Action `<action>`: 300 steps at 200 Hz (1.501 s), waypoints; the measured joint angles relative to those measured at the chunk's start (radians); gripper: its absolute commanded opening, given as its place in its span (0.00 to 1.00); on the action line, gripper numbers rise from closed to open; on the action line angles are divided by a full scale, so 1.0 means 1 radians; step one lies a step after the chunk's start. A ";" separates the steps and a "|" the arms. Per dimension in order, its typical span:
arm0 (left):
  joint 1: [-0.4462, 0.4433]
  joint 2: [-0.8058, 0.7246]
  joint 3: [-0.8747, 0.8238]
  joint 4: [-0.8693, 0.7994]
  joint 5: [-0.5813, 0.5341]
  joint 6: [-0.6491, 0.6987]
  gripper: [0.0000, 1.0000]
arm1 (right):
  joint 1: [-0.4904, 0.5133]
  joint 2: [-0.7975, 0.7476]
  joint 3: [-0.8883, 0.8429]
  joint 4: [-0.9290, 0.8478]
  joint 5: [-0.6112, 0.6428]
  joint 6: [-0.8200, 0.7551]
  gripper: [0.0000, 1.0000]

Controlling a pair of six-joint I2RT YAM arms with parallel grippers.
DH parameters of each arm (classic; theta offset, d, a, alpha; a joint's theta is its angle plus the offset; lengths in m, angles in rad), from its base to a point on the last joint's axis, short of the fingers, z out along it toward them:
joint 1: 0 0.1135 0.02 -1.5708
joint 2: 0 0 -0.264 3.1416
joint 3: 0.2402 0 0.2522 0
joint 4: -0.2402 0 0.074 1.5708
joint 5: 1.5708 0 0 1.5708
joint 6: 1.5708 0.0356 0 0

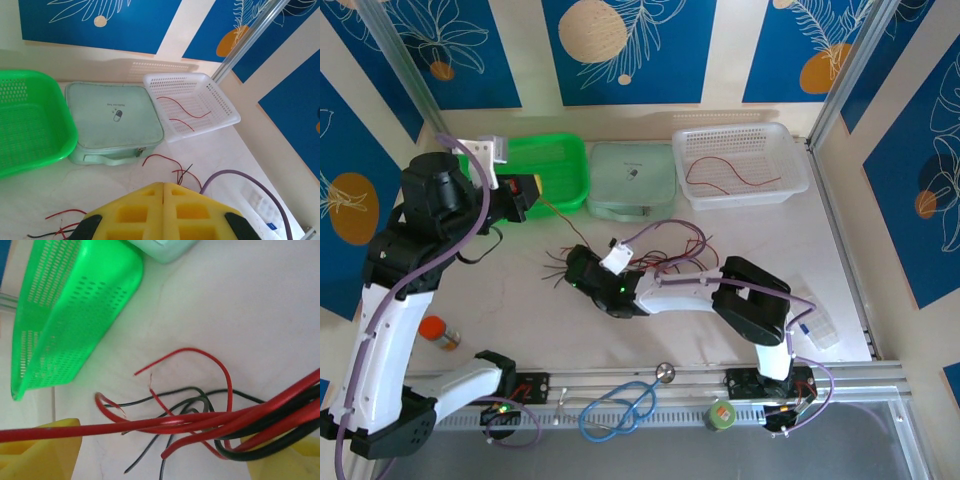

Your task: Untangle the cables

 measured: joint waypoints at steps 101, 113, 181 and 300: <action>0.000 0.003 0.103 -0.023 -0.053 0.016 0.00 | -0.042 0.008 0.082 -0.440 0.081 0.152 0.31; 0.000 0.008 0.115 -0.027 -0.075 0.026 0.00 | -0.042 -0.011 0.061 -0.478 0.081 0.174 0.25; 0.000 0.102 0.243 -0.049 -0.315 0.126 0.00 | -0.062 -0.229 -0.152 -0.669 0.065 0.276 0.07; 0.000 0.111 0.244 0.109 -0.787 0.332 0.00 | -0.274 -0.477 -0.486 -0.461 -0.206 0.063 0.06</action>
